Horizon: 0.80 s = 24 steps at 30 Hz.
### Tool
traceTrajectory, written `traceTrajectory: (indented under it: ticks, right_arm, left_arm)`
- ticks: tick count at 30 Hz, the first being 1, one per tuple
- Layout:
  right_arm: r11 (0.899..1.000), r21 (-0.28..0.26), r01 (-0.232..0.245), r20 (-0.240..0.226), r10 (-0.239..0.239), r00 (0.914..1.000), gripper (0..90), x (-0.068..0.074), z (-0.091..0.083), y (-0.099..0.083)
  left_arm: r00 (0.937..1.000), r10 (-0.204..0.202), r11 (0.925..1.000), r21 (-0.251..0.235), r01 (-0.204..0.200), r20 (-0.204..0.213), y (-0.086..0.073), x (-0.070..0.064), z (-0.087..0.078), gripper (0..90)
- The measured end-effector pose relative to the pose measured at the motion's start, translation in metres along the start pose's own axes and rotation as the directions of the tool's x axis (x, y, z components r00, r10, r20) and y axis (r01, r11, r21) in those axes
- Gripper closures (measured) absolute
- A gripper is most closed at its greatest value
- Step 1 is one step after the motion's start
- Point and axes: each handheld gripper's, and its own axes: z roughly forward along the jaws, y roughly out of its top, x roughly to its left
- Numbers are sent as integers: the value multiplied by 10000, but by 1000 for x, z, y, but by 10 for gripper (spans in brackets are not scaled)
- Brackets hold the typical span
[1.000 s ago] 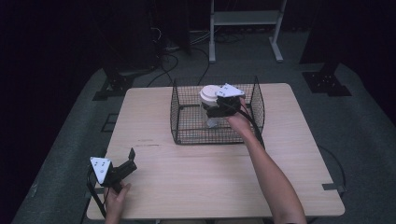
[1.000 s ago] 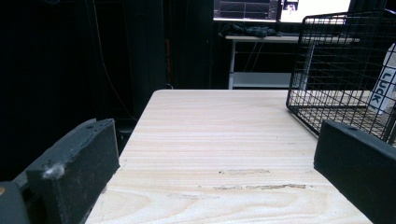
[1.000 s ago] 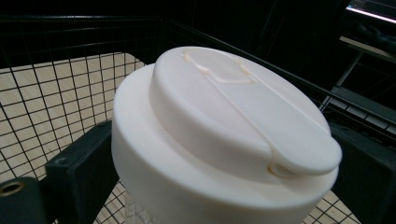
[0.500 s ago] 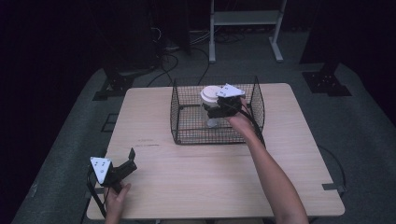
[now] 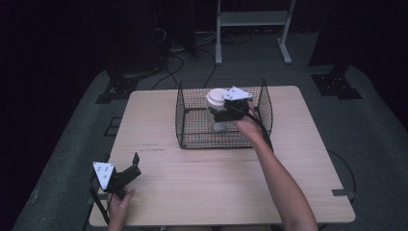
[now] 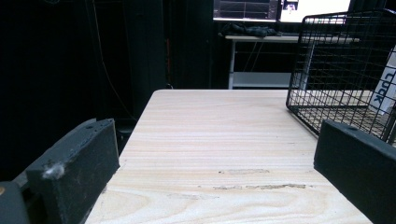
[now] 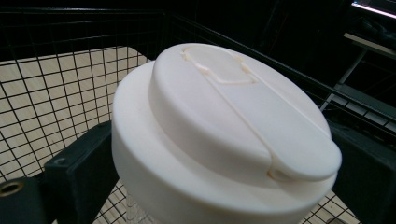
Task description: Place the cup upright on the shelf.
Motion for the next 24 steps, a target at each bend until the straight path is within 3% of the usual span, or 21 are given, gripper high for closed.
traceTrajectory:
  ticks: [24]
  right_arm:
    - [9998,-142,-104,-87,102,9999,26,0,-1,1]
  left_arm:
    - [10000,3,10000,20,-3,-40,0,0,0,0]
